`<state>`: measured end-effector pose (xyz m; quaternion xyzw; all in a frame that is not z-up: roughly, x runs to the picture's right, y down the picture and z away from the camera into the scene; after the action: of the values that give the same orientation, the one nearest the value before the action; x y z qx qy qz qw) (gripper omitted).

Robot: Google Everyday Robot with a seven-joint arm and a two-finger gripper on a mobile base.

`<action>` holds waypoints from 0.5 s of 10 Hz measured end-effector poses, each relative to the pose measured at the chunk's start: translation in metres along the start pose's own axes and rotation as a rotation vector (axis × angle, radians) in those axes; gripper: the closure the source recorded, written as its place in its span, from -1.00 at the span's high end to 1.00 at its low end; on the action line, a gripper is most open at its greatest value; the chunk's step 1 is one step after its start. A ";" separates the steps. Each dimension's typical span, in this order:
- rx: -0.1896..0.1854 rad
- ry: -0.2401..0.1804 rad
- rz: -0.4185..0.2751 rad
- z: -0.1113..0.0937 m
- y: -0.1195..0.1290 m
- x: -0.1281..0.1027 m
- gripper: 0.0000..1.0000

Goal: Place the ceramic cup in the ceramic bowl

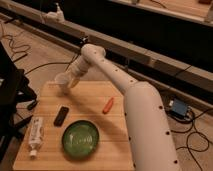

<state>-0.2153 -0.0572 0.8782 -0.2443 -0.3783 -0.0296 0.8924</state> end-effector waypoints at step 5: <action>-0.038 -0.024 -0.014 0.024 -0.008 -0.006 0.26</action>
<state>-0.2372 -0.0545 0.8917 -0.2591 -0.3903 -0.0401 0.8826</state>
